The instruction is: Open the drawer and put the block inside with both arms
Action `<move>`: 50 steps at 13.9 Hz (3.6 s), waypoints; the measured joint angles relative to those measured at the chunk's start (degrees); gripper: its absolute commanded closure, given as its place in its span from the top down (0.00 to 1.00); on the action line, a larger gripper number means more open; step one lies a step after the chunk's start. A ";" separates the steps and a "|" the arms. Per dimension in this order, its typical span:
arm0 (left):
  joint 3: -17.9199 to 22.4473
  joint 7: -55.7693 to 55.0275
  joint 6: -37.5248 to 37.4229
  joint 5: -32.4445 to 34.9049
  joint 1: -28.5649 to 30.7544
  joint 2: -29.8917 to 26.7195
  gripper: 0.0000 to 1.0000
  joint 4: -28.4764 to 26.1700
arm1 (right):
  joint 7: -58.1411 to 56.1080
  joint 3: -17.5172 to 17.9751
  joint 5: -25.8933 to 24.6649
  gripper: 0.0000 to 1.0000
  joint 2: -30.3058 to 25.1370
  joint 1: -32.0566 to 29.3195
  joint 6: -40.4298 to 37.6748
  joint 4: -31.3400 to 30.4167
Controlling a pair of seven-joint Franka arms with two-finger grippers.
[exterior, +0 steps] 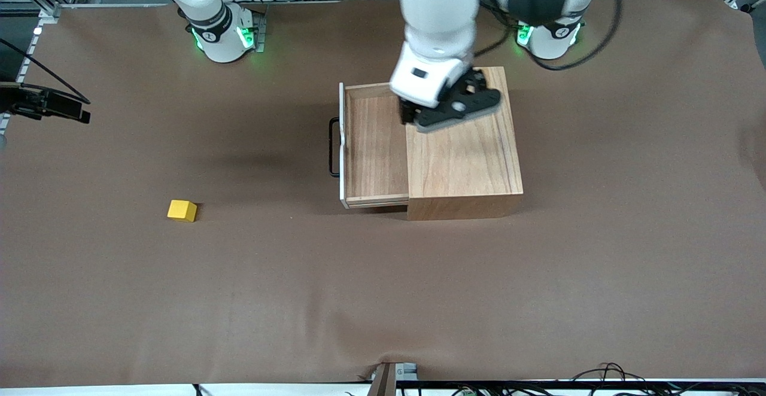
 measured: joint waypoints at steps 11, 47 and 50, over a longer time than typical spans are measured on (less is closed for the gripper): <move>-0.06 36.56 -4.60 1.89 23.55 -22.99 1.00 -15.24 | -0.31 0.42 -0.15 1.00 0.31 1.10 17.98 -13.61; -15.50 48.84 0.95 -3.45 49.15 -27.64 1.00 -25.87 | -9.08 0.07 3.01 0.00 30.76 2.43 40.66 -13.88; -15.49 48.84 0.95 -3.45 49.16 -27.70 1.00 -25.87 | -9.21 0.94 3.40 0.00 29.57 2.49 34.00 -9.87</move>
